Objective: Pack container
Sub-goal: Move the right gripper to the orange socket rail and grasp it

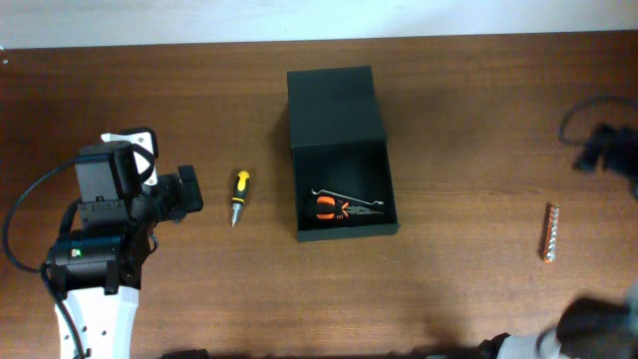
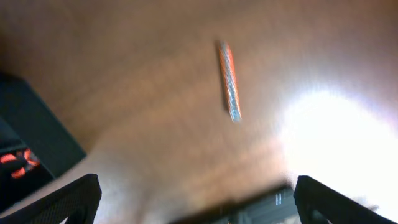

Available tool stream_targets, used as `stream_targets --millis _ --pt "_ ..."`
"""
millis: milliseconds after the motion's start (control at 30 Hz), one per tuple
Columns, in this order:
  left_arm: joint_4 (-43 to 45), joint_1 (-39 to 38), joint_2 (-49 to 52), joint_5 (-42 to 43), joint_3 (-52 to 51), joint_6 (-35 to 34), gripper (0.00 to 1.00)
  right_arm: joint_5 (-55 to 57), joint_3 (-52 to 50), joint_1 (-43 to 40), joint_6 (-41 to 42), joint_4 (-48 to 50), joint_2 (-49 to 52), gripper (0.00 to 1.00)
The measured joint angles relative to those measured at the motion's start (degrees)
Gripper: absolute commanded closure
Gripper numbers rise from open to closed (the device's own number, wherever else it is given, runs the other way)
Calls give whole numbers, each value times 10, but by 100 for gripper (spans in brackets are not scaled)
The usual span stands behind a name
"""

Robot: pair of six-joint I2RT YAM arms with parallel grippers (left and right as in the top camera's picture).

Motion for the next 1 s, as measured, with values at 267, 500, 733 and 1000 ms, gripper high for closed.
stream_targets --millis 267,500,733,1000 --pt "0 0 0 0 0 0 1 -27 -237 -80 0 88 -193 1" --pt "0 0 0 0 0 0 1 2 -377 -80 -15 275 -154 0" --pt "0 0 0 0 0 0 1 9 -404 -80 -63 369 -11 1" --pt "2 0 0 0 0 0 1 21 -407 -72 -86 425 99 1"
